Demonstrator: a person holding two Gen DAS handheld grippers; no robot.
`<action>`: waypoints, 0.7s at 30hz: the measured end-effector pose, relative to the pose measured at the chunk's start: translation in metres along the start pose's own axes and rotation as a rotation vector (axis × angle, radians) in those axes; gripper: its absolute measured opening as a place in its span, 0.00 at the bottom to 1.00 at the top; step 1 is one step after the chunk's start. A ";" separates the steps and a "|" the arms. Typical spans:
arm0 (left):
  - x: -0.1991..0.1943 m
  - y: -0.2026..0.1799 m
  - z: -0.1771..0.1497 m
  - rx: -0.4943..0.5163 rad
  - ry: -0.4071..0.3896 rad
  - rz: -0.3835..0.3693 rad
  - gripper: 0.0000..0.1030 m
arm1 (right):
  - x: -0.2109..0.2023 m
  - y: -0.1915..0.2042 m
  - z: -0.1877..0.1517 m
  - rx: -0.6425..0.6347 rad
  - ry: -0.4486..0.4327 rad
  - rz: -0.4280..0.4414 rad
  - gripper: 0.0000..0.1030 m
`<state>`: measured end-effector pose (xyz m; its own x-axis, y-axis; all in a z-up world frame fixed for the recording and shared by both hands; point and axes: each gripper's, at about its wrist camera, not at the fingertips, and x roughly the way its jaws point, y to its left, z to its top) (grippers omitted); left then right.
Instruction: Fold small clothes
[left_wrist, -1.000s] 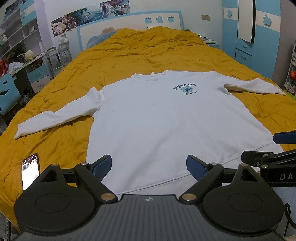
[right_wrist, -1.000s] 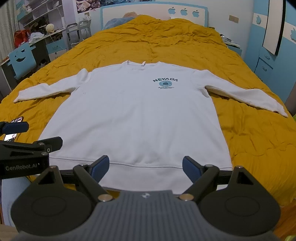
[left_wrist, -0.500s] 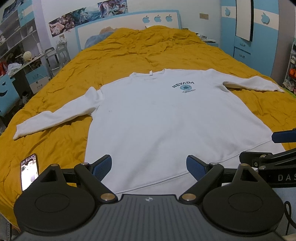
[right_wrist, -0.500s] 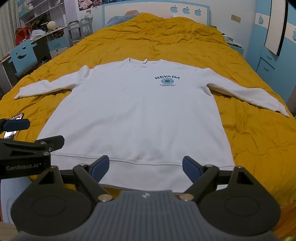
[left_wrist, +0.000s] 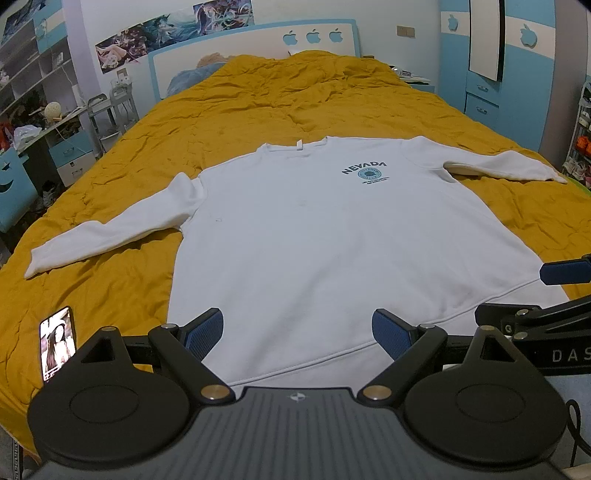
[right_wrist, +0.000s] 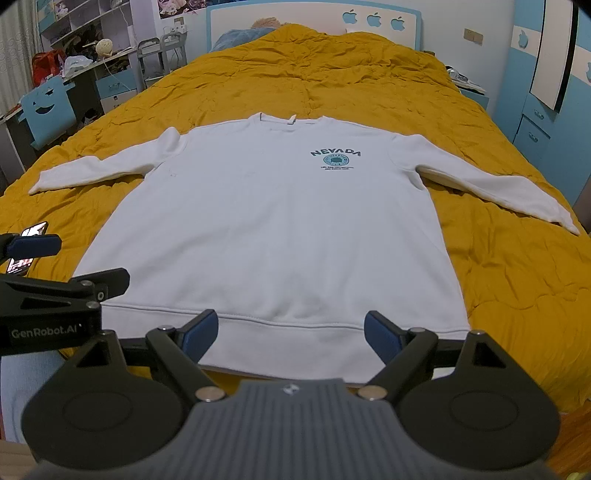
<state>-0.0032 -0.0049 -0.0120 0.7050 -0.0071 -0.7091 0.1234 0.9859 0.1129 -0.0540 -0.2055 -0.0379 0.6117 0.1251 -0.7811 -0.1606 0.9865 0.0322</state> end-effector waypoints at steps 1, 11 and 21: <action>0.000 0.000 0.000 -0.001 0.000 0.000 1.00 | 0.000 0.000 0.000 0.000 0.001 0.001 0.80; 0.001 -0.003 0.000 0.003 0.008 -0.010 1.00 | 0.000 0.000 0.000 0.000 0.003 0.000 0.80; 0.001 -0.003 0.000 0.005 0.011 -0.015 1.00 | 0.001 -0.002 0.002 0.000 0.001 -0.003 0.80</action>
<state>-0.0023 -0.0083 -0.0130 0.6953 -0.0198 -0.7185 0.1373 0.9849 0.1057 -0.0523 -0.2067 -0.0374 0.6112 0.1222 -0.7820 -0.1586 0.9869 0.0302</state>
